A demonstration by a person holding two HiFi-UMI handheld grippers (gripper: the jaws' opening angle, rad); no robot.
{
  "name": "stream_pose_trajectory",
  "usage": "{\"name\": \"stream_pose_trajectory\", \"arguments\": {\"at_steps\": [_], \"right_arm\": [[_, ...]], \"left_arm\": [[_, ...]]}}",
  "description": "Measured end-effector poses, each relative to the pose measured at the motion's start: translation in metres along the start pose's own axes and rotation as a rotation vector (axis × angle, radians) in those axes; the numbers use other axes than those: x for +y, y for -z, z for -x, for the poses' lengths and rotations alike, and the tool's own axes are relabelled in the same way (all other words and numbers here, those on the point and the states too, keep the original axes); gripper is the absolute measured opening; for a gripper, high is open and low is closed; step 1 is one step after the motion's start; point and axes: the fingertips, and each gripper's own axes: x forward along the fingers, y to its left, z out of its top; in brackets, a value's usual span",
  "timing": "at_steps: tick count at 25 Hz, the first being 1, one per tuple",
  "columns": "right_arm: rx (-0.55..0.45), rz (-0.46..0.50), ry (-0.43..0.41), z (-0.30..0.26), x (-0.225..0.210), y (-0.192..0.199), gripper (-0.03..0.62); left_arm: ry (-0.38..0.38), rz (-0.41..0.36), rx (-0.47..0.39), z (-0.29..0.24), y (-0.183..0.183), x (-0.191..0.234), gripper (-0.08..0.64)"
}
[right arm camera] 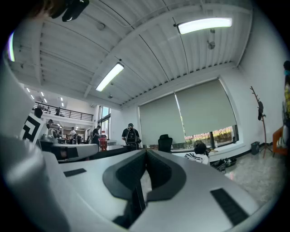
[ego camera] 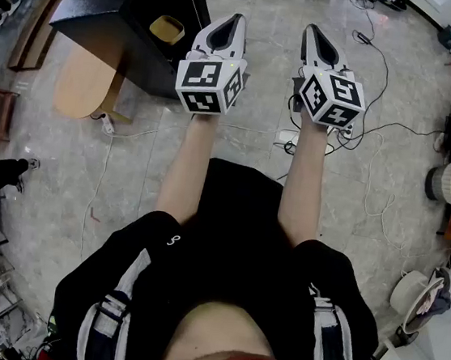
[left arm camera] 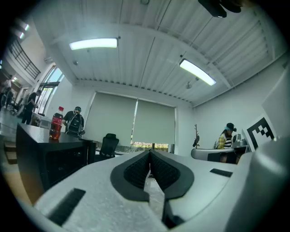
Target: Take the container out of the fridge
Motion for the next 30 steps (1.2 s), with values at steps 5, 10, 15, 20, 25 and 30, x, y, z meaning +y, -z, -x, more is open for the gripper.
{"name": "stream_pose_trajectory", "arguments": {"at_steps": [5,10,15,20,25,30], "right_arm": [[-0.014,0.009,0.001,-0.018,-0.005,0.005,0.012],[0.000,-0.020,-0.014,-0.055,-0.010,0.021,0.012],[0.013,-0.015,0.004,-0.103,-0.037,0.028,0.012],[0.035,-0.066,-0.005,-0.156,-0.064,0.043,0.012],[0.129,-0.072,-0.069,-0.244,-0.058,0.084,0.012],[0.215,-0.048,-0.174,-0.342,-0.027,0.116,0.012]], "left_arm": [[-0.023,0.016,0.016,-0.011,0.010,0.014,0.008],[-0.040,0.034,0.034,-0.039,0.024,0.043,0.008],[-0.019,0.063,0.044,-0.095,0.038,0.064,0.008],[-0.006,0.078,0.090,-0.151,0.055,0.083,0.008],[-0.083,0.127,0.195,-0.191,0.103,0.153,0.008],[-0.152,0.185,0.282,-0.217,0.144,0.224,0.008]]}}
